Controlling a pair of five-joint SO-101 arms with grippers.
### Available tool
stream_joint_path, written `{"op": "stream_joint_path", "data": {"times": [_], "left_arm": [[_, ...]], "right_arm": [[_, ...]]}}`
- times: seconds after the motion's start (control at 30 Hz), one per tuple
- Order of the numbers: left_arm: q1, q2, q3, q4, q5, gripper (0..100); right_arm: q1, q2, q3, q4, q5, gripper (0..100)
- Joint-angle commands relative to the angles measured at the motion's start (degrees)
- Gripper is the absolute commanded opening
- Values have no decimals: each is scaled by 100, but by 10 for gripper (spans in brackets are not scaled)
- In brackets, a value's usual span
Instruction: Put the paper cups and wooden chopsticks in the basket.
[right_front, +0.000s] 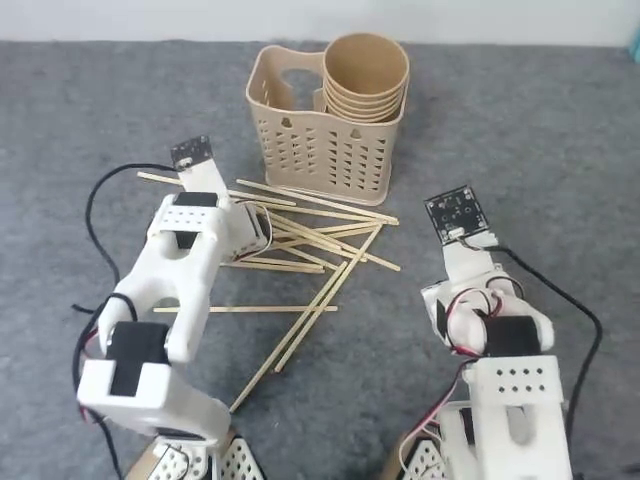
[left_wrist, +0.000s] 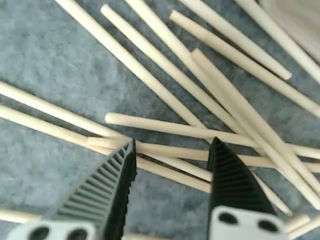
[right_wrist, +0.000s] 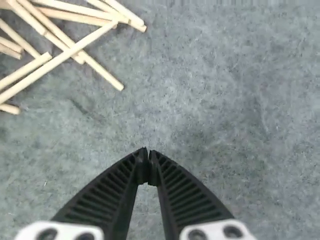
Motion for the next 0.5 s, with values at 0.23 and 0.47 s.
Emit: {"op": "stream_joint_path", "data": {"times": [0.23,0.47], "left_arm": [[18,774,-1086,53,53,221],[-141,1099,-1543,527,62,221]], "right_arm": [[-92,-136,-9,-136,132,8],[-330,-136,70,-119,141,8]]}}
